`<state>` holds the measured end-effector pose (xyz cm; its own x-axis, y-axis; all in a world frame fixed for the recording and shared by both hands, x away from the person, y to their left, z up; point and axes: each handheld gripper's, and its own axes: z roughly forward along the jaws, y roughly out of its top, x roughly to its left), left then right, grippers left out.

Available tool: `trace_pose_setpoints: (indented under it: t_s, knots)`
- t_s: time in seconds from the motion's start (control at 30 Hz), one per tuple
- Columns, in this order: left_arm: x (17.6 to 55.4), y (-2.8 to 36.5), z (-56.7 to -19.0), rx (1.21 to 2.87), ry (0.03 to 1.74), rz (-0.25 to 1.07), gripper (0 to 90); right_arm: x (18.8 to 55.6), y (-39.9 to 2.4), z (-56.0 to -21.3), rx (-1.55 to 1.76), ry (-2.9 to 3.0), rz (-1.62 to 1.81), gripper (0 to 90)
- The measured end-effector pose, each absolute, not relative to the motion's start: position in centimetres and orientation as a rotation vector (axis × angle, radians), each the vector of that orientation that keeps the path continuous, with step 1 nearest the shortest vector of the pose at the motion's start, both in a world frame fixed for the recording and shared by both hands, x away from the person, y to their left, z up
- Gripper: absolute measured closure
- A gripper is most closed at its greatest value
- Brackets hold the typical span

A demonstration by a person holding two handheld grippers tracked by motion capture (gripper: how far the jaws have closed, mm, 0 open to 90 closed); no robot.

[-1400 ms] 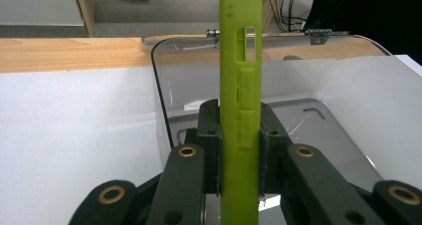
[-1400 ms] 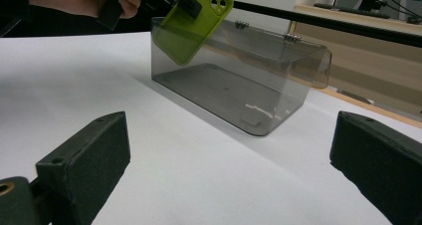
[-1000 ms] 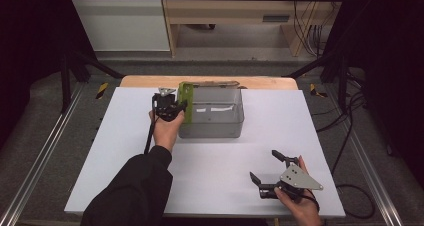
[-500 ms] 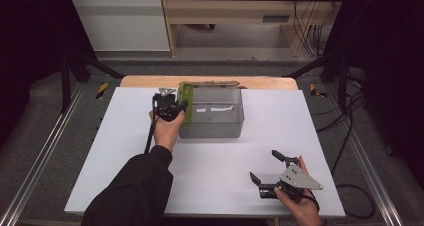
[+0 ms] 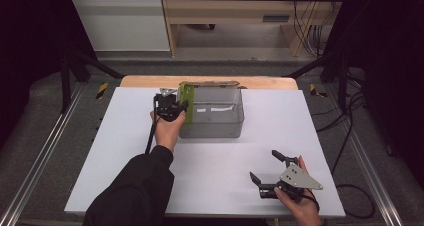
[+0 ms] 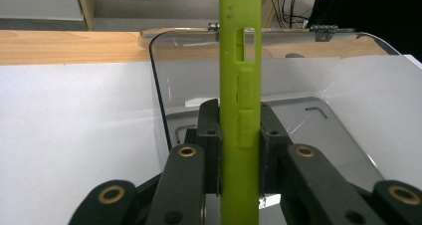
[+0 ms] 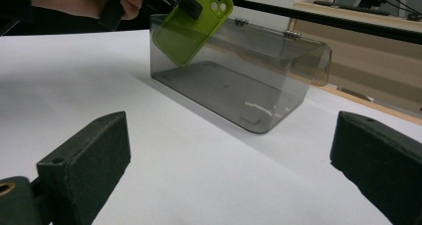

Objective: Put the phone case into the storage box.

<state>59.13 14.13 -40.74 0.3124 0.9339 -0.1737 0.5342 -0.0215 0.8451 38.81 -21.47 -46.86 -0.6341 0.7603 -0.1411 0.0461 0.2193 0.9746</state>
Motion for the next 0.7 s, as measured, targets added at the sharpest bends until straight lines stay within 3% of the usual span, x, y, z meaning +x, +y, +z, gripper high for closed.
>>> trace_pose_setpoints:
  t_s: [0.7]
  knots:
    - [59.28, 13.93, -41.05, 1.689, 1.348, 0.576, 76.9, 38.83, -21.51, -46.89, 0.748, 1.875, 1.463, 2.5]
